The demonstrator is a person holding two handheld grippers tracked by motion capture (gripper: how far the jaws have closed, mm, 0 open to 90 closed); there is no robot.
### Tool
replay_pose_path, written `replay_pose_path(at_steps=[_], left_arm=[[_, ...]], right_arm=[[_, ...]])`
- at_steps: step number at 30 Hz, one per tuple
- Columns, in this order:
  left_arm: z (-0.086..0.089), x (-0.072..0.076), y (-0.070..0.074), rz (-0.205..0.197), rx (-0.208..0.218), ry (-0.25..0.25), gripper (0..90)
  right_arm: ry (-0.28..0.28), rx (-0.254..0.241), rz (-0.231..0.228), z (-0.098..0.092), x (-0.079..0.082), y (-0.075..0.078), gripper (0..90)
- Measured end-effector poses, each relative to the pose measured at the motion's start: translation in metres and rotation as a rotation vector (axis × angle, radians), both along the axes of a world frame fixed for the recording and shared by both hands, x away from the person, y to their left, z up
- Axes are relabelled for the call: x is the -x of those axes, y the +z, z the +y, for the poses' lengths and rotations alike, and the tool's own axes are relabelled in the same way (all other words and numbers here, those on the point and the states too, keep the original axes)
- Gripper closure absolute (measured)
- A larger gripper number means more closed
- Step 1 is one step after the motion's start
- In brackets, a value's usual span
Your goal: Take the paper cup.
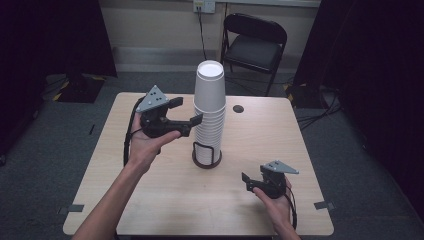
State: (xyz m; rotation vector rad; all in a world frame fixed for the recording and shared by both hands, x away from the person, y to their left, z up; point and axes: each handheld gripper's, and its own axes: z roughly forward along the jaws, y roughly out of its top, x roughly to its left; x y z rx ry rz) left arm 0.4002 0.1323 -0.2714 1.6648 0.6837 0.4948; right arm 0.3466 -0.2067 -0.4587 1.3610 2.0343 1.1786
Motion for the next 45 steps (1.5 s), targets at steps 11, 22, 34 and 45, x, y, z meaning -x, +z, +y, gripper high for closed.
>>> replay_pose_path(at_steps=[11, 22, 34, 45], left_arm=[[-0.006, -0.009, 0.024, -0.036, 0.009, 0.017, 16.6], [-0.024, -0.025, 0.032, -0.008, -0.006, 0.018, 15.6], [-0.041, -0.041, 0.033, 0.012, -0.027, 0.013, 15.2], [-0.054, -0.055, 0.024, 0.055, -0.057, 0.02, 9.8]], right_arm=[[0.013, -0.007, 0.0, 0.003, 0.0, 0.001, 20.6], [0.007, -0.018, -0.004, 0.001, 0.001, 0.002, 20.4], [0.02, -0.015, -0.001, 0.004, 0.001, 0.001, 20.2], [0.023, -0.022, 0.002, 0.004, 0.0, 0.001, 19.2]])
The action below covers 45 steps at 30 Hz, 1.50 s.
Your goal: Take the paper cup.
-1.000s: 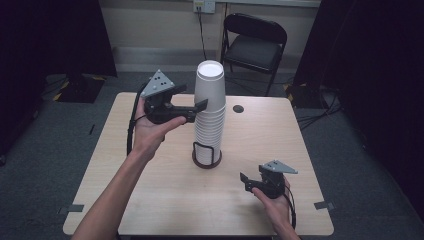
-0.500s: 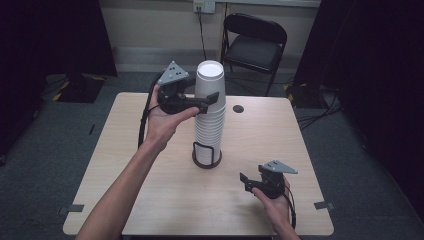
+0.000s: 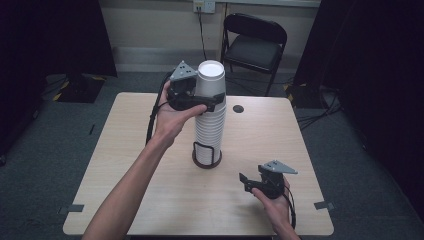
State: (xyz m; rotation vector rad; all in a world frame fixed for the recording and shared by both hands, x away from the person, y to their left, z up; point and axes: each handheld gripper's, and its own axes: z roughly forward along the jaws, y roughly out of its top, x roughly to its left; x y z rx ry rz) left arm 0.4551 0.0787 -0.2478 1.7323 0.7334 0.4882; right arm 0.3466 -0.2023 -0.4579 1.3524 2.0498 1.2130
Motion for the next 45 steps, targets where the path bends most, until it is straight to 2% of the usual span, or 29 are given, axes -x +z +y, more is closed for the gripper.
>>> replay_pose_path(at_steps=[2, 7, 13, 19, 21, 23, 28, 33, 35, 39, 45], left_arm=[[-0.003, -0.001, -0.002, 0.004, -0.004, 0.0, 10.2], [-0.009, -0.005, -0.005, 0.004, -0.044, 0.004, 10.2], [-0.011, -0.007, -0.007, 0.02, -0.055, 0.004, 10.4], [-0.011, -0.007, -0.002, 0.015, -0.03, 0.011, 11.7], [-0.011, -0.006, 0.0, 0.0, -0.04, 0.013, 12.0], [-0.01, -0.006, 0.002, 0.001, -0.022, 0.016, 12.1], [-0.009, -0.007, 0.005, 0.002, -0.018, 0.005, 12.2], [-0.008, -0.005, 0.011, -0.017, -0.006, 0.011, 12.3], [-0.007, -0.005, 0.015, -0.023, -0.014, 0.006, 12.3], [-0.004, -0.004, 0.019, -0.044, 0.011, 0.011, 12.0], [-0.004, -0.003, 0.024, -0.068, 0.026, 0.009, 12.2]], right_arm=[[0.004, 0.001, -0.005, 0.0, 0.0, 0.0, 19.1], [0.011, -0.005, -0.017, 0.0, 0.001, 0.001, 18.7], [0.009, -0.012, -0.018, -0.002, 0.002, 0.002, 18.5], [0.017, -0.015, -0.029, -0.001, 0.002, 0.003, 18.2], [0.018, -0.018, -0.033, -0.001, 0.003, 0.003, 18.2], [0.016, -0.018, -0.033, -0.001, 0.003, 0.003, 18.2], [0.018, -0.022, -0.034, -0.002, 0.003, 0.003, 18.2], [0.018, -0.022, -0.036, -0.001, 0.003, 0.003, 18.2], [0.019, -0.023, -0.04, 0.0, 0.003, 0.004, 18.2], [0.022, -0.023, -0.034, 0.0, 0.003, 0.003, 18.1], [0.016, -0.023, -0.033, -0.001, 0.002, 0.004, 18.1]])
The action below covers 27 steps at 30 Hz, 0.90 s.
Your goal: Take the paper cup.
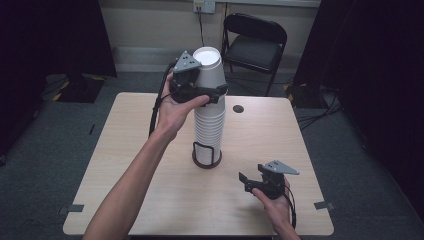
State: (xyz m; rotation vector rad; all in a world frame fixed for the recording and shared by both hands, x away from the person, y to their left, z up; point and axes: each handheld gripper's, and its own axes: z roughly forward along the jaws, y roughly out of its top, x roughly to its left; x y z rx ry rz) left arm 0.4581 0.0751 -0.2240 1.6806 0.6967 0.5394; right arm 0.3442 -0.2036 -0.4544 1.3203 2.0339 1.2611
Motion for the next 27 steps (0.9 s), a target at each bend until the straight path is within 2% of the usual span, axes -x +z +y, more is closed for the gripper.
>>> replay_pose_path(at_steps=[3, 7, 13, 20, 27], left_arm=[[0.001, 0.001, 0.004, -0.016, 0.024, 0.006, 12.2], [0.001, 0.001, 0.008, -0.043, 0.034, 0.009, 12.1], [0.002, 0.0, 0.012, -0.053, 0.064, -0.004, 12.1], [0.005, 0.003, 0.019, -0.109, 0.076, -0.009, 12.1], [0.013, 0.008, 0.025, -0.13, 0.095, 0.01, 12.1]], right_arm=[[-0.002, -0.002, 0.0, 0.0, 0.0, 0.0, 18.1], [0.0, -0.002, 0.0, 0.0, 0.0, 0.0, 18.1], [-0.004, 0.0, 0.003, -0.001, -0.001, 0.0, 17.9], [-0.003, -0.003, 0.003, 0.0, -0.001, 0.0, 17.7], [-0.002, -0.002, 0.003, 0.0, -0.001, 0.0, 17.7]])
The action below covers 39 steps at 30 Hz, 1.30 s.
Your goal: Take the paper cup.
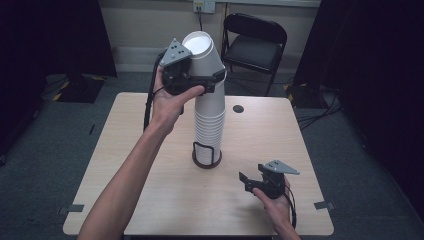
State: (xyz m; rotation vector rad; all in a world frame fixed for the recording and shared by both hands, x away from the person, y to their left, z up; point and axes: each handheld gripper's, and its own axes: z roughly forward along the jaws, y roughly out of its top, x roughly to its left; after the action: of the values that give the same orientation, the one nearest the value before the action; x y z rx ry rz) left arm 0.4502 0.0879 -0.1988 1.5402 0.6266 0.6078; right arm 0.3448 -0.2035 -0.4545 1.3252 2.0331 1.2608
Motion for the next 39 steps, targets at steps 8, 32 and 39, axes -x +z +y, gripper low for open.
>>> replay_pose_path(at_steps=[8, 32, 39], left_arm=[[0.008, 0.002, 0.005, -0.01, 0.026, 0.018, 12.1], [0.054, 0.018, 0.004, 0.054, 0.021, 0.068, 12.1], [0.069, 0.024, -0.006, 0.073, 0.022, 0.074, 11.9]], right_arm=[[0.003, 0.001, 0.0, 0.001, -0.001, -0.001, 17.7], [0.01, 0.003, 0.004, 0.004, -0.001, -0.001, 17.9], [0.01, 0.004, 0.004, 0.005, -0.002, -0.002, 17.9]])
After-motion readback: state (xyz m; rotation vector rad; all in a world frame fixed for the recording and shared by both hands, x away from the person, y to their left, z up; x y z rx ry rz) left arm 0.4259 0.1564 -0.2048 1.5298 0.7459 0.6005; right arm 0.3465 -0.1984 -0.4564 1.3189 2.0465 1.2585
